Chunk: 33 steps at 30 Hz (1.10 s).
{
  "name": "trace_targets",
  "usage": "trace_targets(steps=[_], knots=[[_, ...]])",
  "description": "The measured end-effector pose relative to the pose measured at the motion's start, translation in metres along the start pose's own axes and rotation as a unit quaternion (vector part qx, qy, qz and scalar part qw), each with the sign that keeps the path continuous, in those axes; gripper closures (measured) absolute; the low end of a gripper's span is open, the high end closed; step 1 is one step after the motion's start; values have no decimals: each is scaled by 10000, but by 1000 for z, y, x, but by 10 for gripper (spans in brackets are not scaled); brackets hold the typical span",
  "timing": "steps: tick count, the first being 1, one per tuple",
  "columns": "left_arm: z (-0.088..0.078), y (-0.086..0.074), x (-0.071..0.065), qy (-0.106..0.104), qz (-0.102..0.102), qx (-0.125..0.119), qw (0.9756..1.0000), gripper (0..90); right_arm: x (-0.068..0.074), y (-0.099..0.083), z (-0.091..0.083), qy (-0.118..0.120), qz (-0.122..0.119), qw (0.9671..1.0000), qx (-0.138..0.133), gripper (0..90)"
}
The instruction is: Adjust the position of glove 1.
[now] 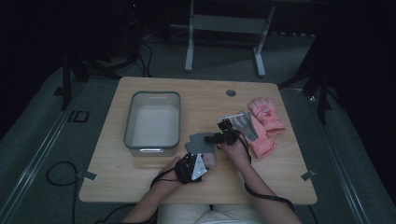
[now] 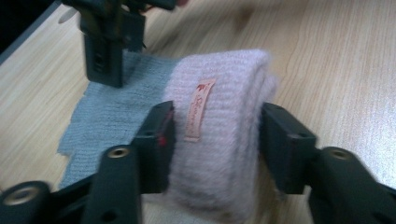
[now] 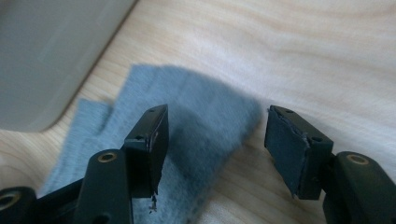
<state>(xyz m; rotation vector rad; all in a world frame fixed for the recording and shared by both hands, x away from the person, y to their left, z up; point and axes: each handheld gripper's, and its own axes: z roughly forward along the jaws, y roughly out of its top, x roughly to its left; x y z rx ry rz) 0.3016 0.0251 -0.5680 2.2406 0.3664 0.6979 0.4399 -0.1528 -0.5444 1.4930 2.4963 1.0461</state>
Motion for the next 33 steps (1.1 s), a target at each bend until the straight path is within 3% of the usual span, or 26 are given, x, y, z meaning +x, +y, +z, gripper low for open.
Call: trace_targets(steps=[2, 4, 6, 12, 16, 17, 23, 33], knots=[[-1, -3, 6, -178, -227, -95, 9995, 619, 2, 0, 2, 192, 18, 9998, 22, 440], [-2, -5, 10, -299, -332, -131, 9989, 645, 5, 1, 4, 296, -78, 9995, 74, 448], [-2, -5, 13, -409, -452, -131, 9981, 661, 7, 2, 6, 463, -108, 9987, 173, 520], [-2, -5, 19, -576, -642, -136, 9962, 680, 12, 5, 12, 861, 28, 9955, 389, 710], [-6, -1, 19, -557, -788, -120, 9953, 687, 14, 4, 7, 845, -98, 9959, 298, 741], [-7, -1, 21, -639, -895, -159, 9938, 689, 14, 4, 5, 847, -115, 9960, 254, 744], [-16, 13, 28, -760, -883, -315, 9927, 690, 11, 5, -20, 962, -27, 9953, -46, 747], [-30, 44, 35, -841, -502, -200, 9950, 693, 14, 9, -54, 965, -129, 9946, -360, 752]])
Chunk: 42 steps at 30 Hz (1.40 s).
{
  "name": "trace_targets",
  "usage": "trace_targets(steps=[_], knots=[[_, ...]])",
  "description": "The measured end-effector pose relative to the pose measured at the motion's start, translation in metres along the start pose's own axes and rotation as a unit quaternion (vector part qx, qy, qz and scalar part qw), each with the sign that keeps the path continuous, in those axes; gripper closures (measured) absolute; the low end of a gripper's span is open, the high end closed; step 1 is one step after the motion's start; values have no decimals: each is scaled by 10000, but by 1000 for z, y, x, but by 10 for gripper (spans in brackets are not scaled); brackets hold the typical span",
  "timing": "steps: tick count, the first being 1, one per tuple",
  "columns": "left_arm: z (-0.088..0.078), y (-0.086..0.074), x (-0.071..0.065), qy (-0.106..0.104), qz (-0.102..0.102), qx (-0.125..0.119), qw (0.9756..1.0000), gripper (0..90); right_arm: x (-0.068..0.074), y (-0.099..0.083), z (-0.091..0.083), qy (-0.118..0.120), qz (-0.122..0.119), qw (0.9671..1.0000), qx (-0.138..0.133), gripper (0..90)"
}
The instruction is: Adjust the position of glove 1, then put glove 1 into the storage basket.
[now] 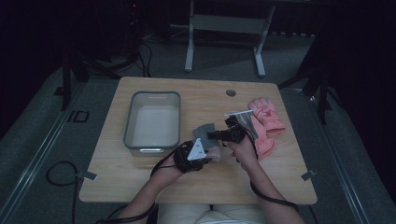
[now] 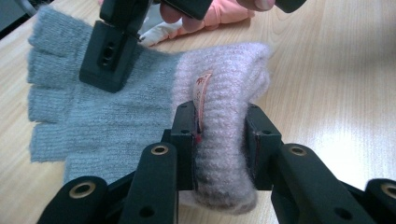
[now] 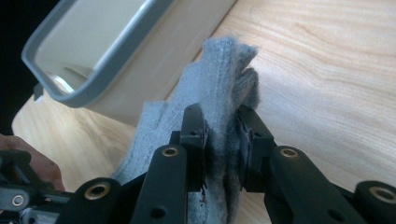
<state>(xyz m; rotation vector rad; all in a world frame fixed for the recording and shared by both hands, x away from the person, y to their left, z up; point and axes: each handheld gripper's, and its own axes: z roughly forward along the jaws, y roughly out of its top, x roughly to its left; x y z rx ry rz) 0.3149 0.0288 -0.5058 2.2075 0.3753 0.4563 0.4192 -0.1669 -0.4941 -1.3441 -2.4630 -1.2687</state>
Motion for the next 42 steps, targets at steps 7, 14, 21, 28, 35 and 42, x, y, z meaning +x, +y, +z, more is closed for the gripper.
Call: trace_targets(steps=[7, 14, 21, 28, 35, 42], knots=[[-14, 15, 6, 34, 158, 32, 9999, 694, 9, 12, -14, 57, -108, 9997, -205, 753], [-41, 31, 28, 137, 357, 126, 9992, 694, 26, 37, -19, 66, -299, 9987, -401, 753], [-60, 30, 44, 307, 446, 217, 9983, 694, 43, 59, -11, 90, -431, 9980, -459, 753], [-76, 23, 58, 481, 572, 337, 9966, 695, 58, 78, 2, 86, -573, 9970, -508, 753], [-95, 11, 79, 454, 548, 410, 9966, 694, 75, 94, 21, 111, -639, 9964, -543, 753], [-113, -17, 101, 525, 524, 653, 9951, 692, 96, 107, 57, 177, -763, 9951, -609, 753]])
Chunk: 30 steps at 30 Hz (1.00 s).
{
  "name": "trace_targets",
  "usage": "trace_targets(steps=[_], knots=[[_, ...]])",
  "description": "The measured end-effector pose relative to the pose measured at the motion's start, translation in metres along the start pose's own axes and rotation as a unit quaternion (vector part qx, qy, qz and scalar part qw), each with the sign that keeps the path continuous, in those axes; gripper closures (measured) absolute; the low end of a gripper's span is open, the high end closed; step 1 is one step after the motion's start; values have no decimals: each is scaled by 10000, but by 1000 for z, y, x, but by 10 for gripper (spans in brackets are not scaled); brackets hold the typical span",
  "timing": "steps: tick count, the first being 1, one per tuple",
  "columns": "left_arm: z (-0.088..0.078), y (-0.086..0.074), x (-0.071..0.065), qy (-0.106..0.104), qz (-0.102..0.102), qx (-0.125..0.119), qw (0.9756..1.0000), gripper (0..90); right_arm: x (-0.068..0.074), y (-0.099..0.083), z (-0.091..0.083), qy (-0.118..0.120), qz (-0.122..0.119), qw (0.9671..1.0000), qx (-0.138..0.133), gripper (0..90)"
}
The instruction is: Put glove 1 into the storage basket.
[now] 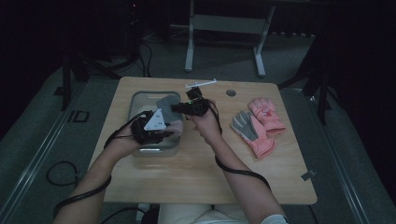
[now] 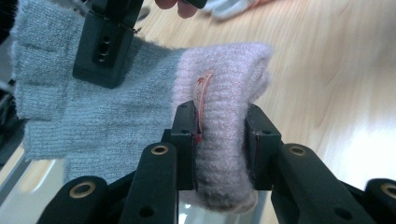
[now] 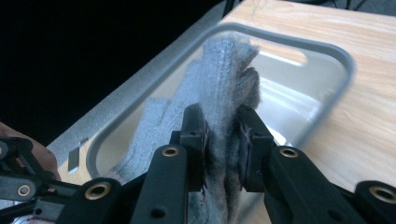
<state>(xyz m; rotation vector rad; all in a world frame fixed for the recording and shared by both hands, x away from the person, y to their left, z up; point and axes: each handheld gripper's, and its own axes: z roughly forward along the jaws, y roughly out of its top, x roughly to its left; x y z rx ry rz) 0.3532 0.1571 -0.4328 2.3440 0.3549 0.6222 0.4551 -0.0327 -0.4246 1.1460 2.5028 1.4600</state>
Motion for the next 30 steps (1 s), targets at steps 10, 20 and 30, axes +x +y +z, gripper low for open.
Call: trace_targets(steps=[10, 20, 30], knots=[[10, -33, 22, -206, 79, 706, 9973, 688, 3, -6, 55, -21, 102, 9997, 230, 753], [36, -40, 38, -451, 28, 979, 9942, 688, -13, -8, 81, -221, 356, 9982, 435, 748], [57, -41, 40, -639, 14, 1277, 9898, 689, -15, -7, 94, -469, 151, 9963, 699, 713]])
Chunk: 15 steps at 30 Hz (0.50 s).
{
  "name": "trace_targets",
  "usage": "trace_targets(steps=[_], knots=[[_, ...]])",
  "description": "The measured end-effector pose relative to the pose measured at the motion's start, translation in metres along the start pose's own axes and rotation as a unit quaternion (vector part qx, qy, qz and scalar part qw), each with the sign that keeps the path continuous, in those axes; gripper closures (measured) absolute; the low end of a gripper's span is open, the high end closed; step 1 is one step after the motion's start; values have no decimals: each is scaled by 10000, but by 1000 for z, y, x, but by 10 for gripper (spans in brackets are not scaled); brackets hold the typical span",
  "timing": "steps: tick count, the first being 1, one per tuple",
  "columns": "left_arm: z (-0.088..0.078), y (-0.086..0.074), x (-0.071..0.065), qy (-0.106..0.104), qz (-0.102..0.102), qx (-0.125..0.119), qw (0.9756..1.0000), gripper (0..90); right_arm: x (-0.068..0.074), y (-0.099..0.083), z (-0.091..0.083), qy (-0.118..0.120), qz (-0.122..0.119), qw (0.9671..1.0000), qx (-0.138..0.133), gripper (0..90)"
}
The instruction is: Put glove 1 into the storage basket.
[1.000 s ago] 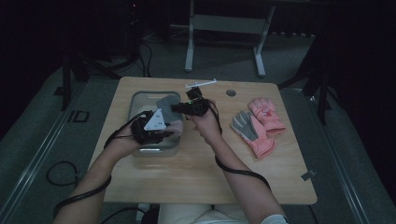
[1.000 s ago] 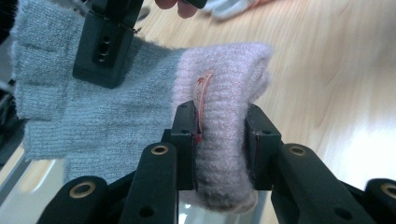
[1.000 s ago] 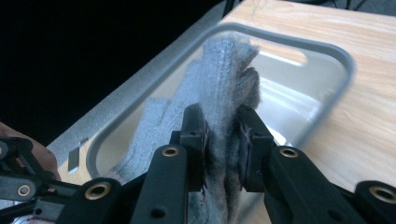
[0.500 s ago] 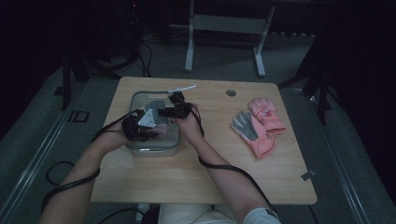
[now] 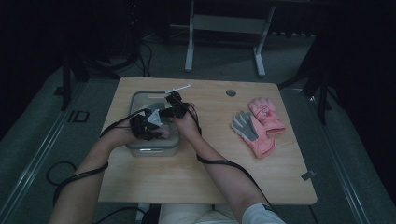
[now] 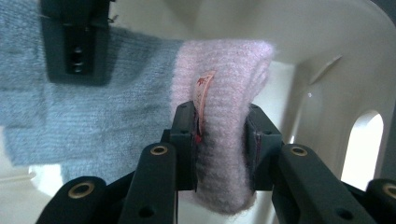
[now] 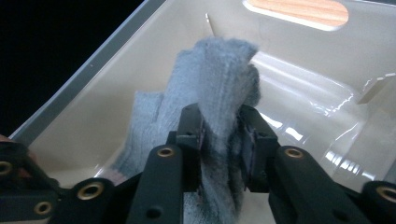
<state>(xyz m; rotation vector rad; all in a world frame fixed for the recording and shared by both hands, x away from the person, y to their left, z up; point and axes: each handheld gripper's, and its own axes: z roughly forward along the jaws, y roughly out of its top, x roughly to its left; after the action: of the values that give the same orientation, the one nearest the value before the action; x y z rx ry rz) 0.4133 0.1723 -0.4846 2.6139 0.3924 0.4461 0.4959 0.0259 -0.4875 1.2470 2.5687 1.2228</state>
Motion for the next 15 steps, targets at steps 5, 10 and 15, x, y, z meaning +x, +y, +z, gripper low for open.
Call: trace_targets(steps=[5, 10, 15], knots=[[7, 1, 3, -86, -81, 109, 9999, 688, -3, 0, -6, -238, -4, 9997, -94, 658], [19, 0, 3, -220, -57, 456, 9987, 687, -15, -4, -20, -47, 203, 9994, -274, 652], [25, 7, 3, -243, 18, 629, 9977, 672, -17, -8, -37, 76, 161, 9988, -455, 648]])
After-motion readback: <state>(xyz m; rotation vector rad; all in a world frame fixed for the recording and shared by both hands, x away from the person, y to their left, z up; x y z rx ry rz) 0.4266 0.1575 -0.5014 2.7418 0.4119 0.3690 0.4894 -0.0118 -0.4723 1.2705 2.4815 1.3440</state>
